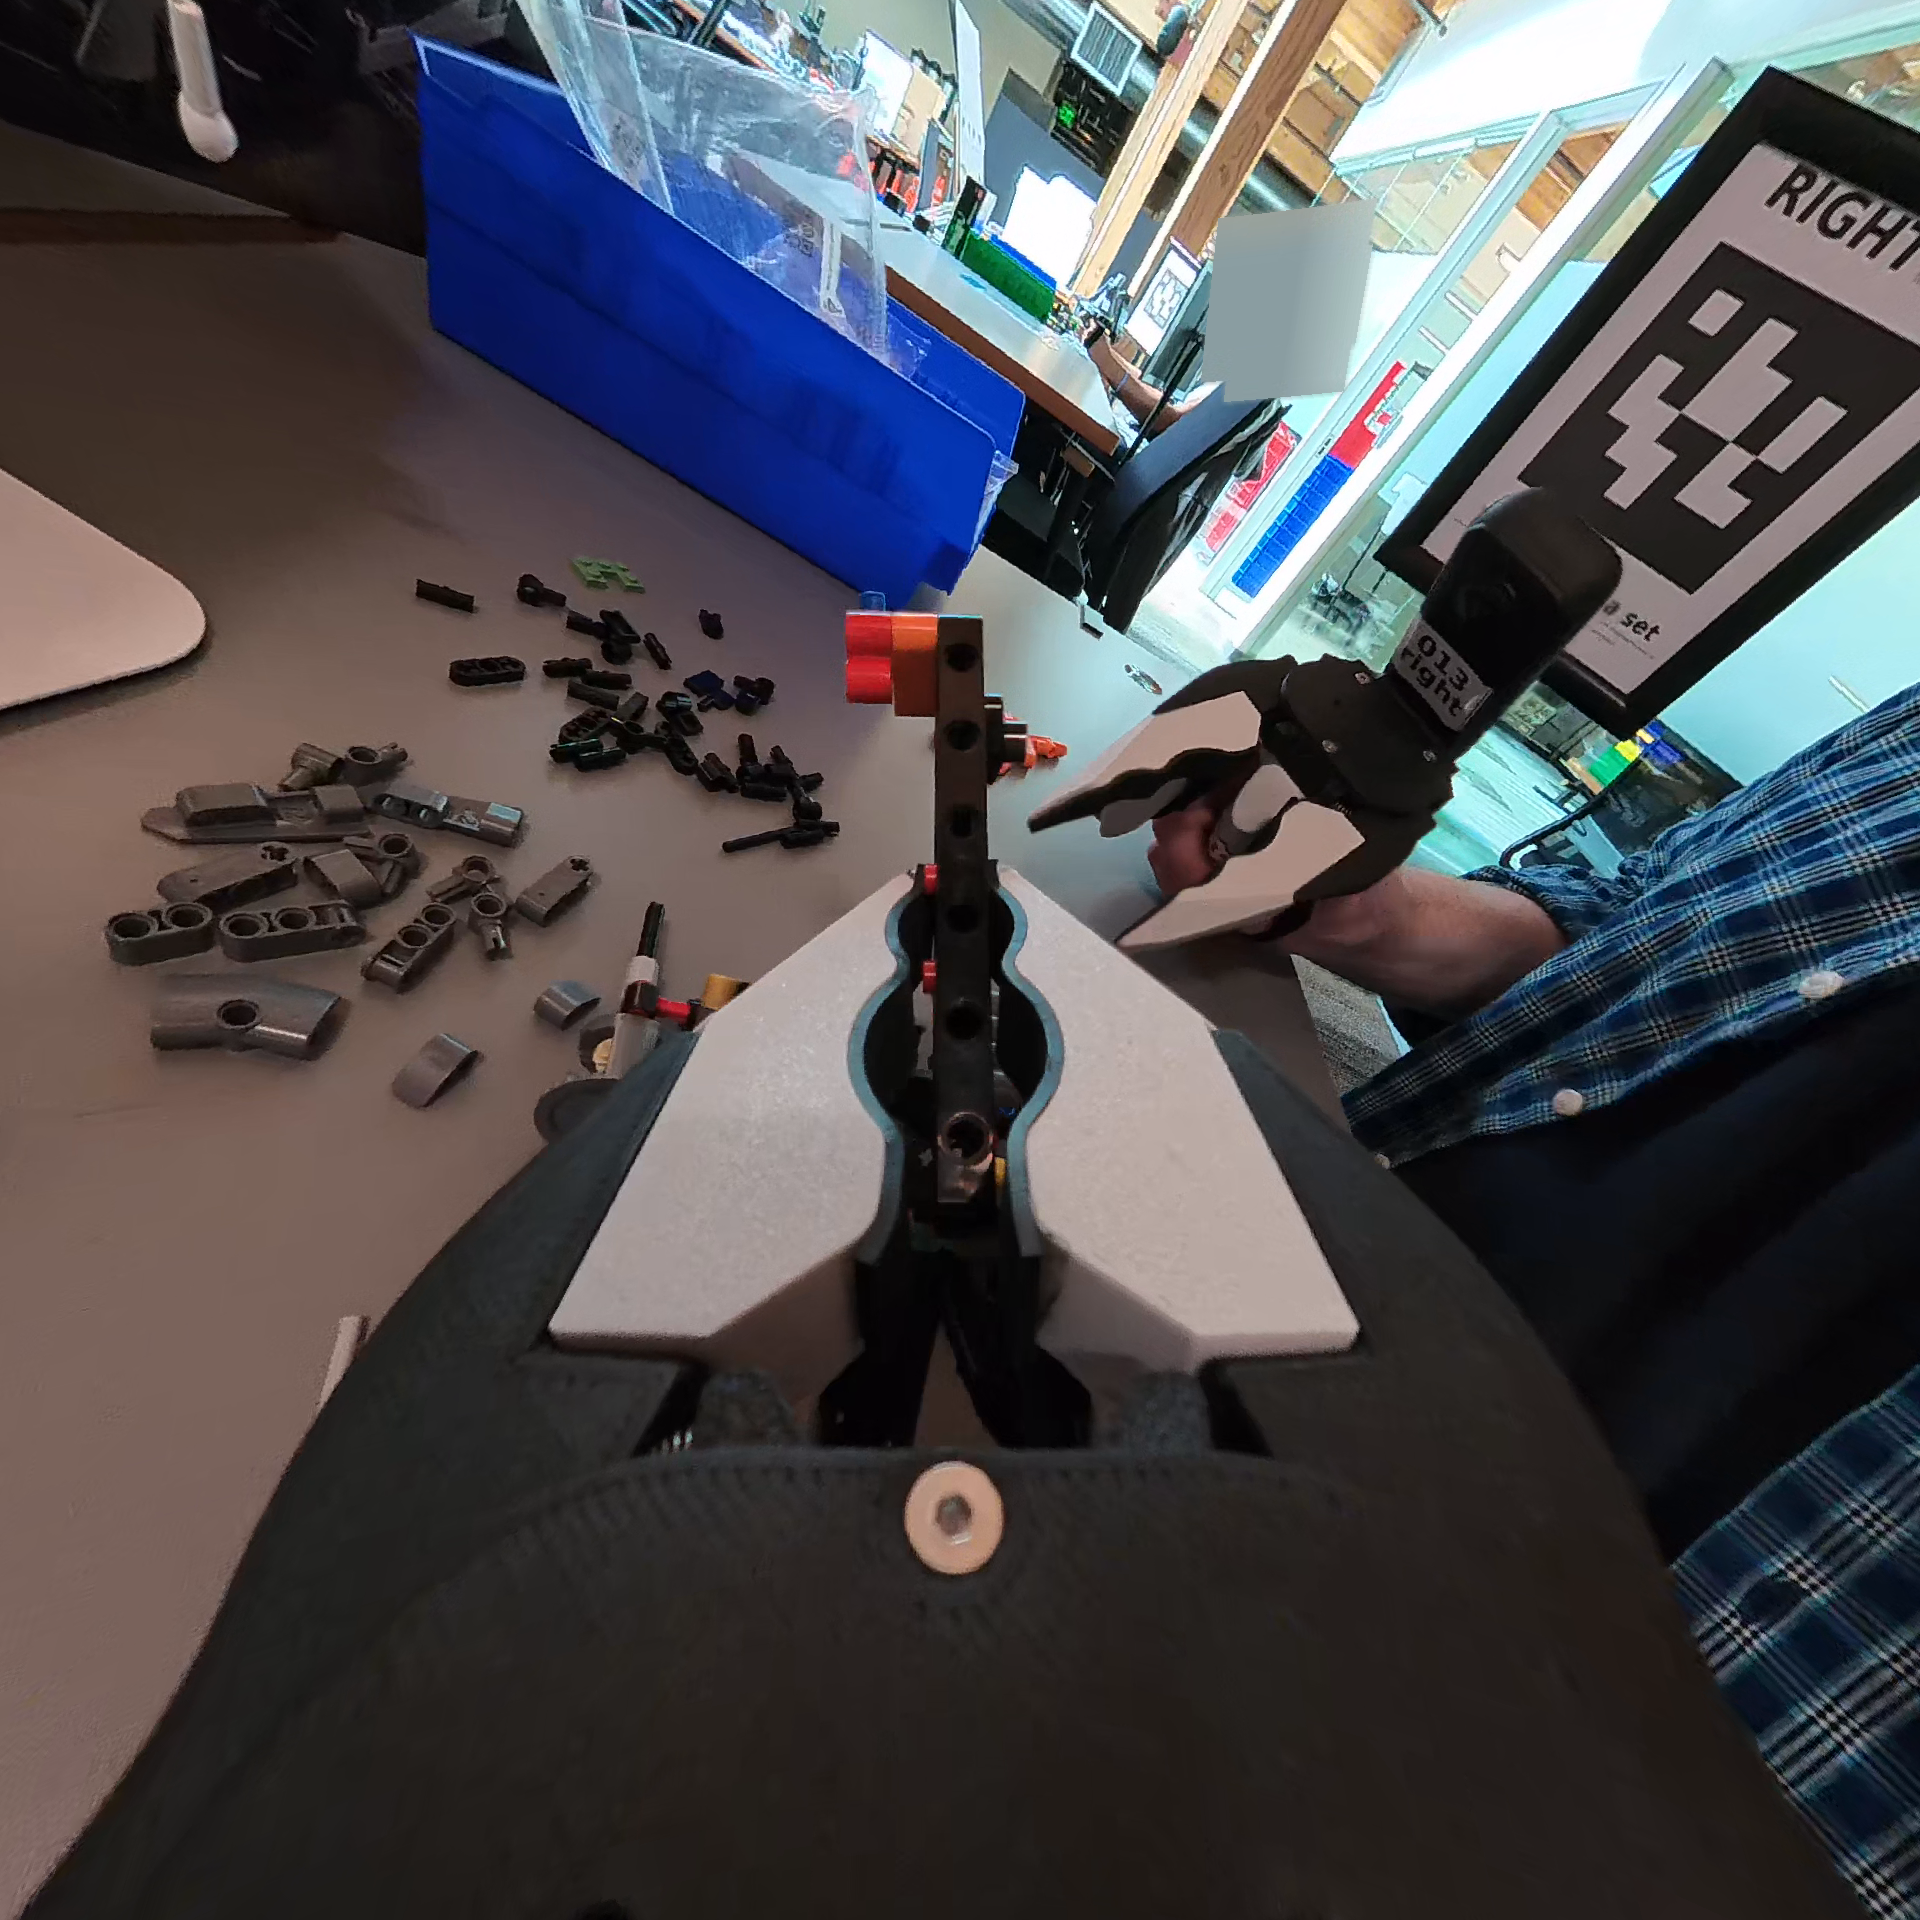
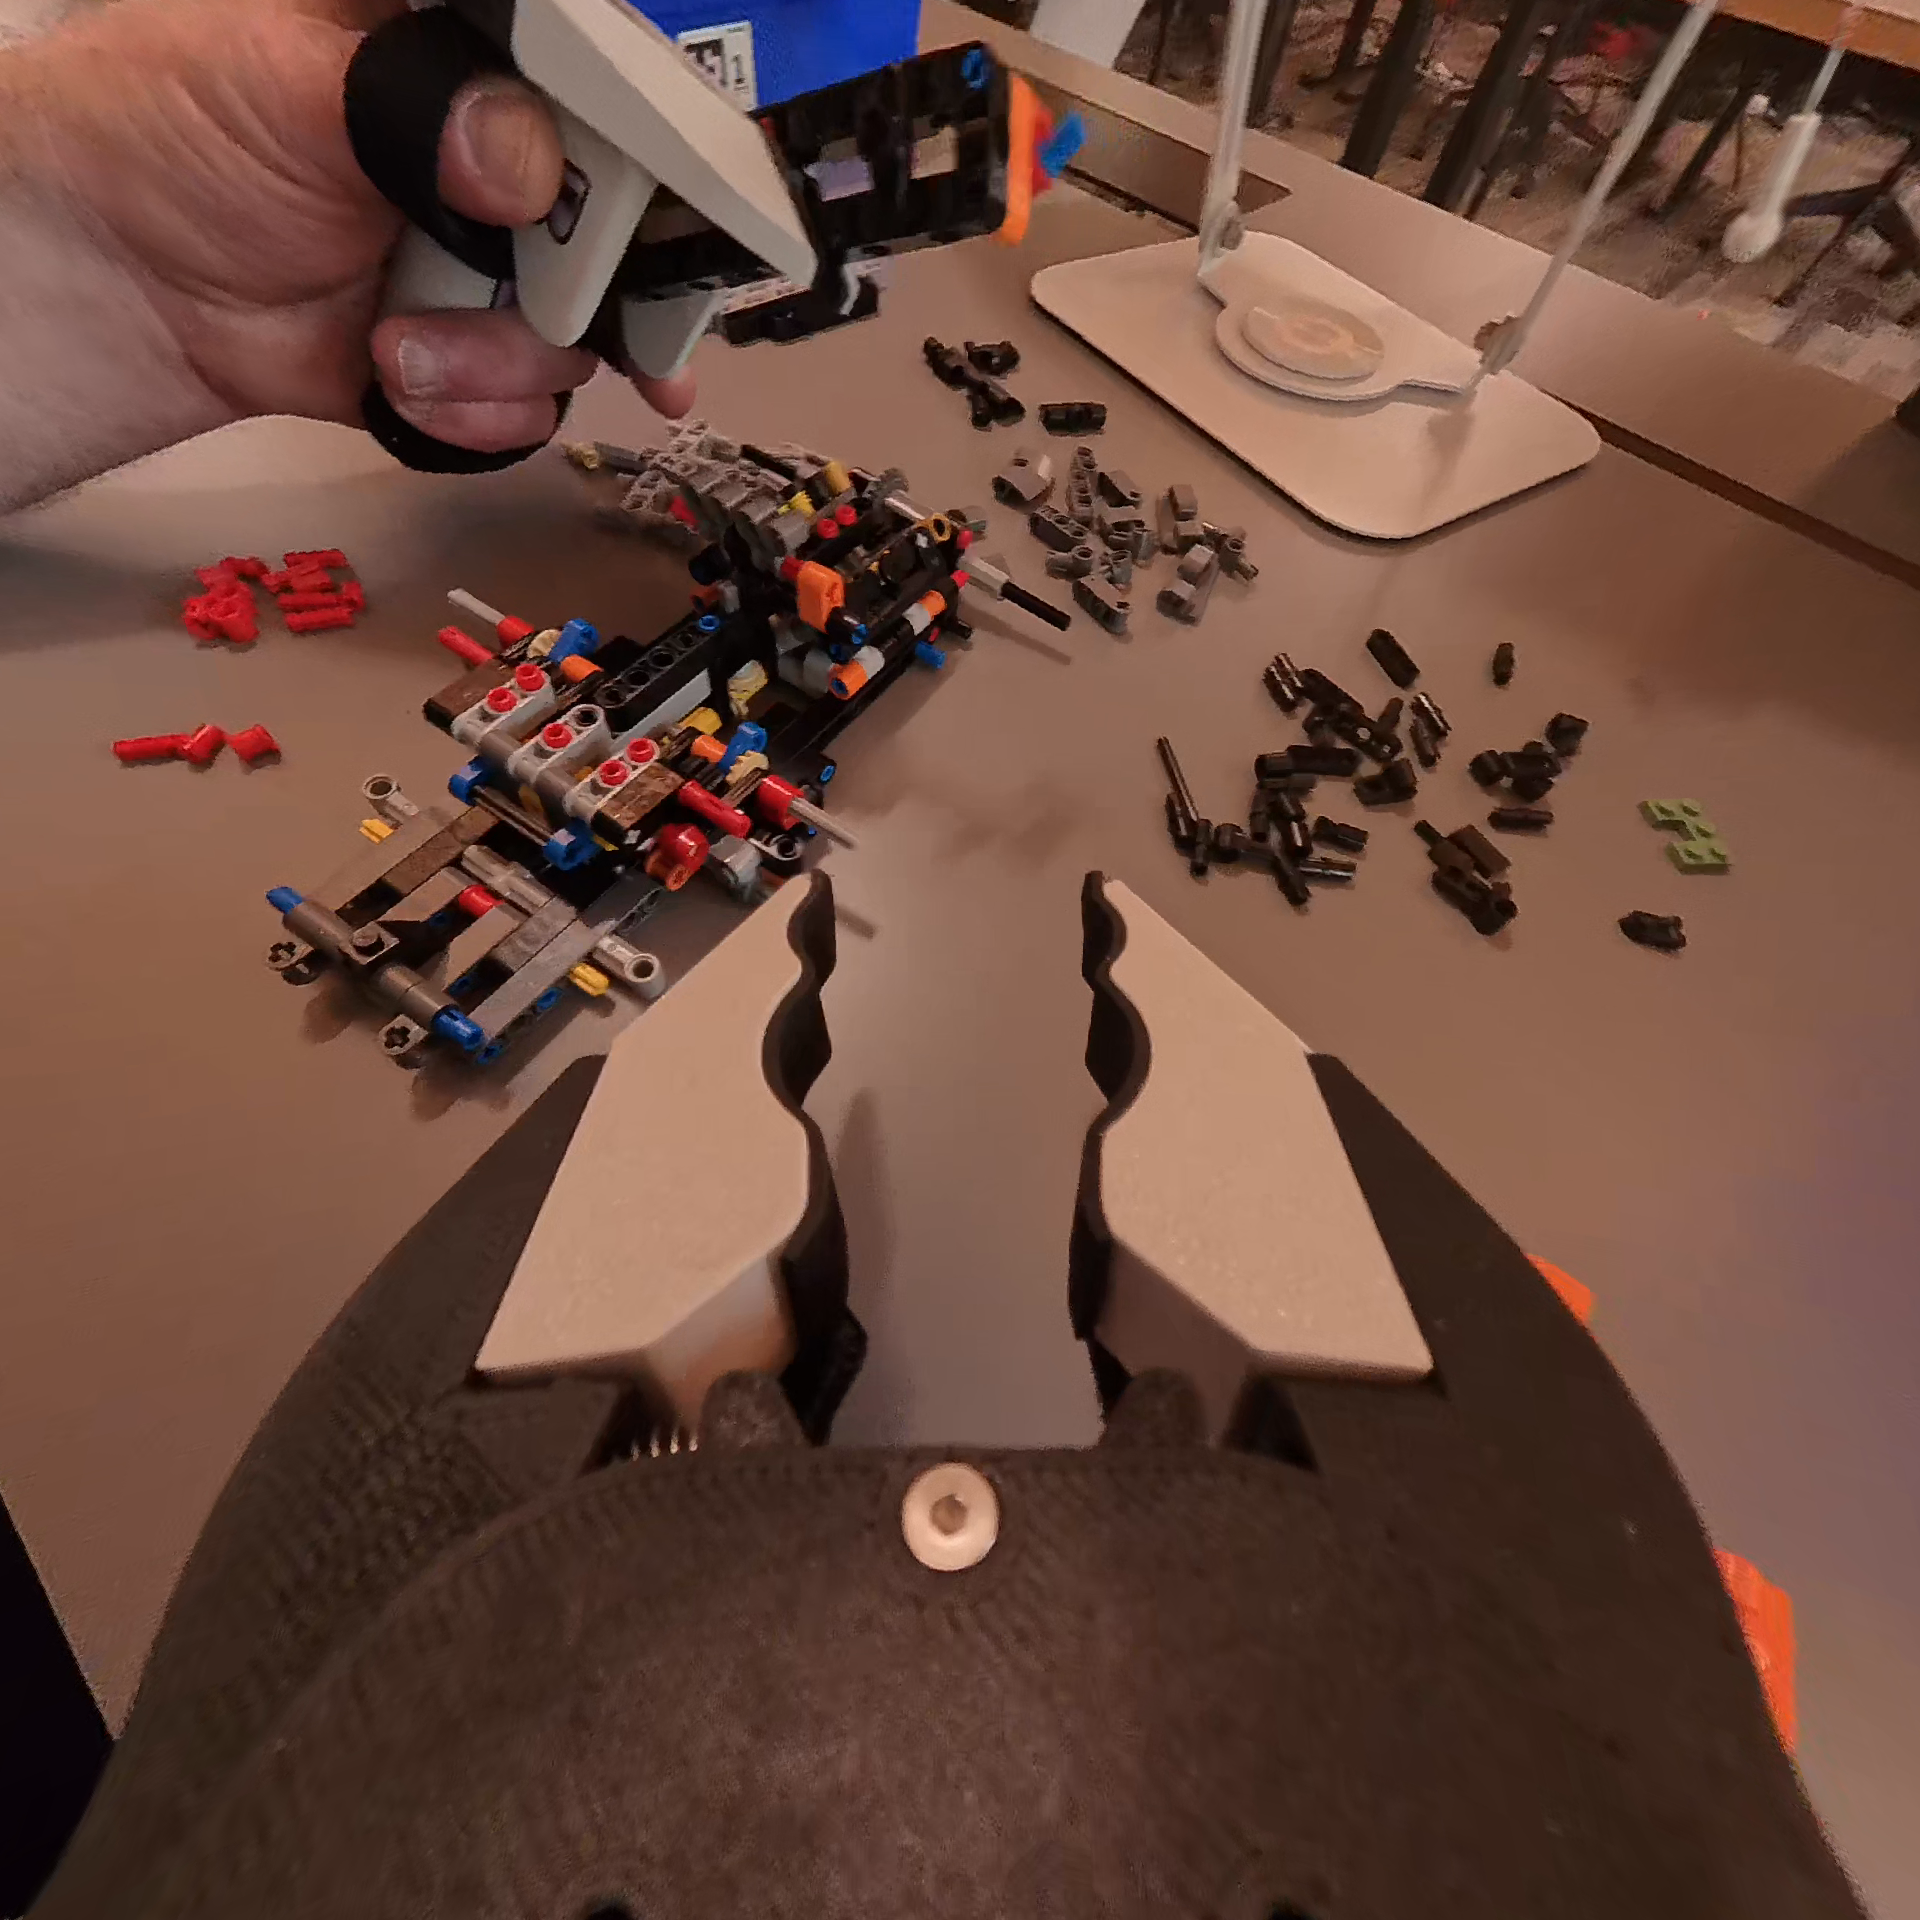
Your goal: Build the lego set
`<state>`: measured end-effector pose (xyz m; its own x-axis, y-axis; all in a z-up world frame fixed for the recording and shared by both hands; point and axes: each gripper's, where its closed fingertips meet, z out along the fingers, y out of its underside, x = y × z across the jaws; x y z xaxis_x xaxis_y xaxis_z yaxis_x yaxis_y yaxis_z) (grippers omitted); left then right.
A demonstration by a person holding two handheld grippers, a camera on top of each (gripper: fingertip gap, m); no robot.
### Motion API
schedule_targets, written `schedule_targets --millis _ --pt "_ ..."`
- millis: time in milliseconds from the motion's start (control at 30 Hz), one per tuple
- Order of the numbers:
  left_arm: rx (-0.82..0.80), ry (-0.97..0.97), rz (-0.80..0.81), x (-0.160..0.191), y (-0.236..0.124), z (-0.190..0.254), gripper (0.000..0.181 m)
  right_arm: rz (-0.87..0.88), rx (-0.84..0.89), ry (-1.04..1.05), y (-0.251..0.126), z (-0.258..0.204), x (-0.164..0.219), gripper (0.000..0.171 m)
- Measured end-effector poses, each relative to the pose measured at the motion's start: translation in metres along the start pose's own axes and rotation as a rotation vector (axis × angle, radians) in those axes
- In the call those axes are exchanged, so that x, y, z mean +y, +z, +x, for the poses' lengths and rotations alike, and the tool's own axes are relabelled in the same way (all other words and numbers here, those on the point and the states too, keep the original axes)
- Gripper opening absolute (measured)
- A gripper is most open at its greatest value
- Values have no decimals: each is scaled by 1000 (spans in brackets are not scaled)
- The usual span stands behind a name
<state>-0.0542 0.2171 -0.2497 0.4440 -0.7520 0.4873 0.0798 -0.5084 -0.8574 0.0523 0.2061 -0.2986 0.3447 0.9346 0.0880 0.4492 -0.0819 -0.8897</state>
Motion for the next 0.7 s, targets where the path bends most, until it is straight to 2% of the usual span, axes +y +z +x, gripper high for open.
schedule_targets --millis 267,700 --pt "-4 8 11 -3 -3 1 7 43 14 60 -7 9 -4 39" --pt "-8 0 17 -4 -5 0 7 48 9 82 -9 11 -4 42"
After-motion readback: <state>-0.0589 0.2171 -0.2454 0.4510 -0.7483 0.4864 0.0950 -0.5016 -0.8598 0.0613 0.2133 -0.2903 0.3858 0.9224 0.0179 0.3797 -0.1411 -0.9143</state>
